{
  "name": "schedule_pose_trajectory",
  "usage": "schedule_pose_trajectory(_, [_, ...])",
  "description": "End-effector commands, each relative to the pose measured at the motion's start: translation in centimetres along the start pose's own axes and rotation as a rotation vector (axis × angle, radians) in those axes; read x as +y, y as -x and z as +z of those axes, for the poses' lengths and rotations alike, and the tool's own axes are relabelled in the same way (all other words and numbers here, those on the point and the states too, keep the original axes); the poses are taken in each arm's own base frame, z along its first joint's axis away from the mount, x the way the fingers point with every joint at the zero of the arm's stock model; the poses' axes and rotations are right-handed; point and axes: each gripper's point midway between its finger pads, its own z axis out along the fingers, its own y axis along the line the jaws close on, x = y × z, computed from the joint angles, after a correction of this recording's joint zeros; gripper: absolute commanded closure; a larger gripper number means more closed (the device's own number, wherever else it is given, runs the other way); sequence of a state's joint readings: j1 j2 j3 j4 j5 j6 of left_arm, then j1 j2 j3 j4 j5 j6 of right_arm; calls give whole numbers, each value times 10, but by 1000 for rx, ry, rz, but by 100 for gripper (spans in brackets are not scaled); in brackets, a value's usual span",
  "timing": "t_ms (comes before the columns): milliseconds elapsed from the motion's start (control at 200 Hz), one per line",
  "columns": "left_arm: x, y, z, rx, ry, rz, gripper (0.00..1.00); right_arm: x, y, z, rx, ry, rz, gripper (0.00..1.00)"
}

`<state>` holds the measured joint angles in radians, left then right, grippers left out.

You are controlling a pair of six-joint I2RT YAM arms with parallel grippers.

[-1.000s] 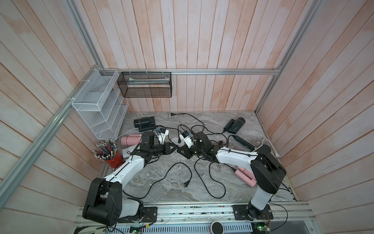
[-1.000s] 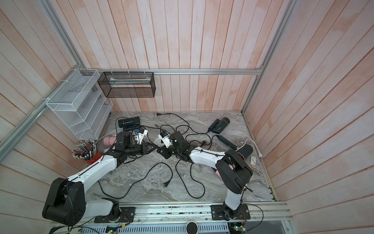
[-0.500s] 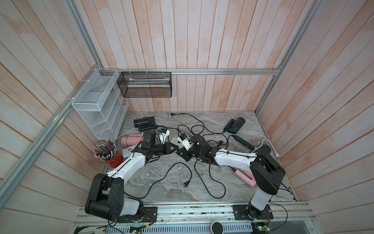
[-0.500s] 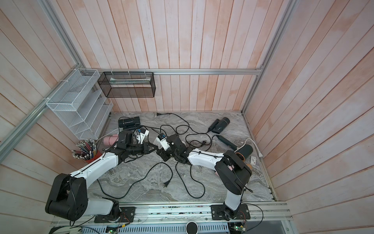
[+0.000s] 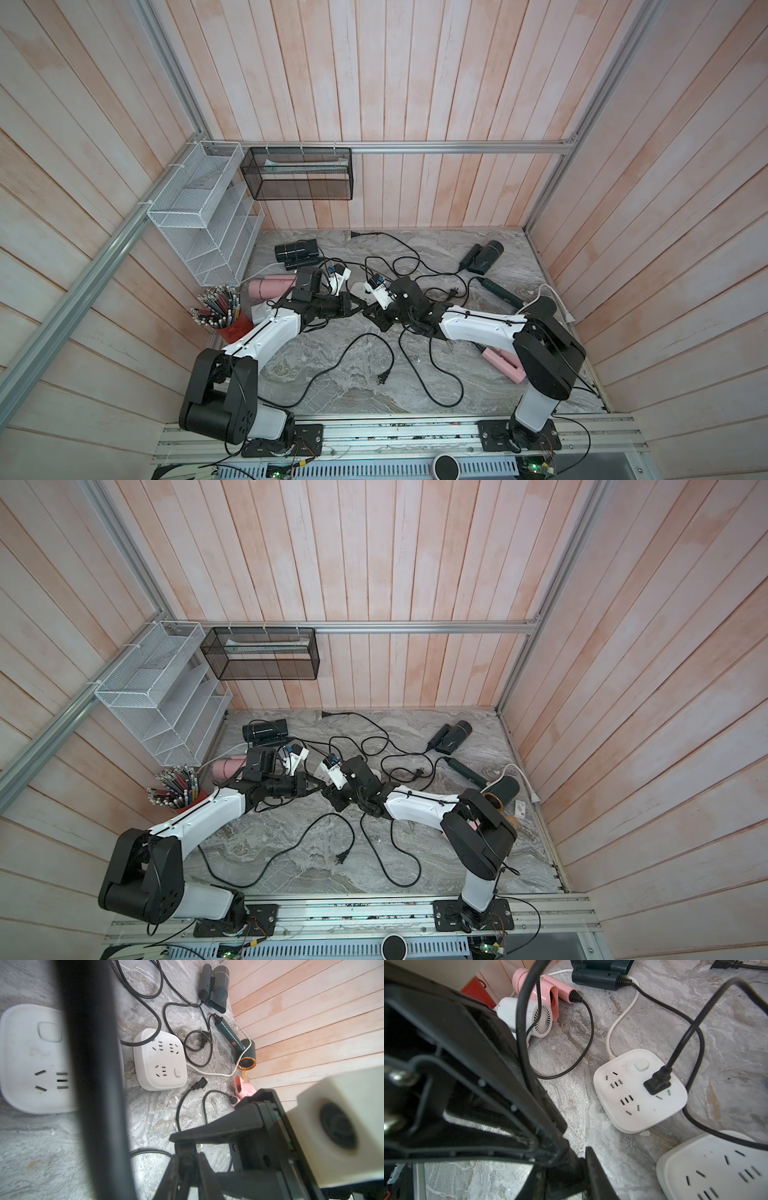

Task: Charge the blow dryers
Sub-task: Pick up the plug from the center of the board.

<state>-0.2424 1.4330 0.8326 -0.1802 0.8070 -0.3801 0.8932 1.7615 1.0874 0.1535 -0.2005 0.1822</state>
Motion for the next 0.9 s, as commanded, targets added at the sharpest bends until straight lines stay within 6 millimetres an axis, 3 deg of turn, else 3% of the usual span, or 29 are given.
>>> schedule_pose_trajectory(0, [-8, 6, 1, 0, -26, 26, 84, 9, 20, -8, -44, 8, -28, 87])
schedule_pose_trajectory(130, [-9, 8, -1, -1, -20, 34, 88, 9, 21, -8, -49, 4, -26, 85])
schedule_pose_trajectory(290, [-5, 16, -5, -23, 44, 78, 91, 13, 25, -17, -76, 23, -11, 57])
schedule_pose_trajectory(435, [-1, 32, -16, -52, 154, 190, 92, 15, 30, -39, -130, 17, 15, 40])
schedule_pose_trajectory(600, [18, 51, -25, -77, 325, 276, 91, 15, 33, -70, -209, 15, 62, 26])
schedule_pose_trajectory(720, [37, 60, -24, -66, 470, 335, 91, 11, 32, -91, -250, 1, 90, 15])
schedule_pose_trajectory(895, [47, 68, -13, -36, 552, 400, 91, 5, 26, -112, -278, -2, 115, 1])
